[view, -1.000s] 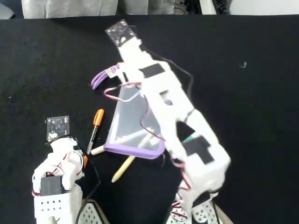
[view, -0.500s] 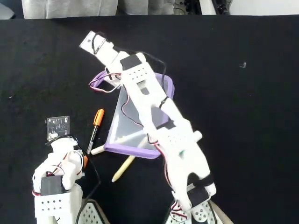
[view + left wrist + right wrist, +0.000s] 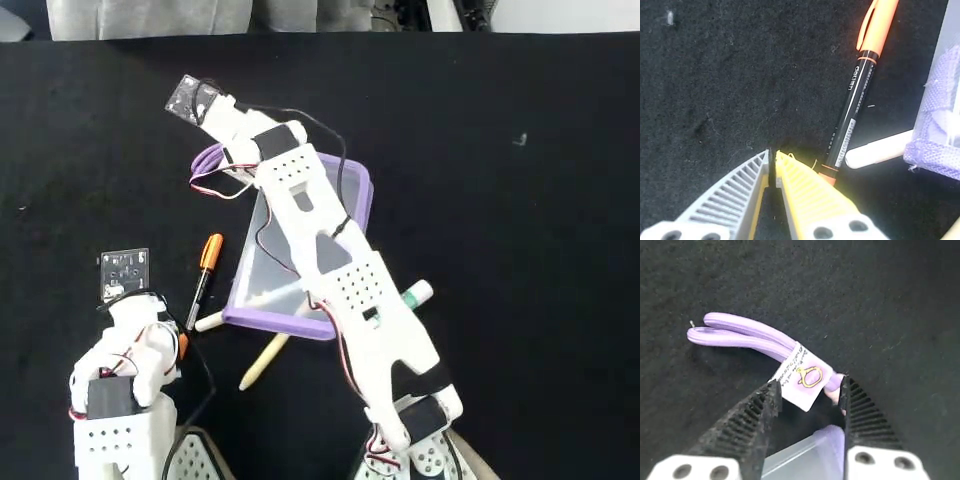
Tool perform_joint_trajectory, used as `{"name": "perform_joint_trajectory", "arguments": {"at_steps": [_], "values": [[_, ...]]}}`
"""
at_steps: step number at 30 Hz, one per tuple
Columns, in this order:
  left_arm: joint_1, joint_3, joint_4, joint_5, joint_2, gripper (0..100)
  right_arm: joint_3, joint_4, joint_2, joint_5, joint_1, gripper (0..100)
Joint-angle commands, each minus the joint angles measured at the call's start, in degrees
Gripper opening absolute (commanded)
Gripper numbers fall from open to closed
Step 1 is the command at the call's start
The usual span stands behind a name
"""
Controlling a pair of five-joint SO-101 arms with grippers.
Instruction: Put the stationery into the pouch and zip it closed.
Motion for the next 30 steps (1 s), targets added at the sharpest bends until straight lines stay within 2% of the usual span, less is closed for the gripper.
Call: {"name": "perform_joint_trajectory", "arguments": {"at_steps": [1,9,14,18,23,30], "values": [[-0.3,1.4,0.3,-0.3,-0.3,3,-9.7,1.3,0.6,1.6,0.9,19.8],[-0.3,1.4,0.3,-0.3,-0.3,3,-13.1,6.0,3.9,1.0,2.5,19.8],[-0.3,1.4,0.3,-0.3,-0.3,3,-12.5,-0.1,7.9,-4.3,2.5,19.8],[-0.3,1.4,0.3,-0.3,-0.3,3,-13.2,-2.5,10.8,-4.5,2.5,19.8],[-0.3,1.4,0.3,-0.3,-0.3,3,-13.2,2.3,9.1,-4.5,2.5,19.6],[-0.3,1.4,0.3,-0.3,-0.3,3,-12.9,9.7,7.3,2.0,2.1,4.8]]}}
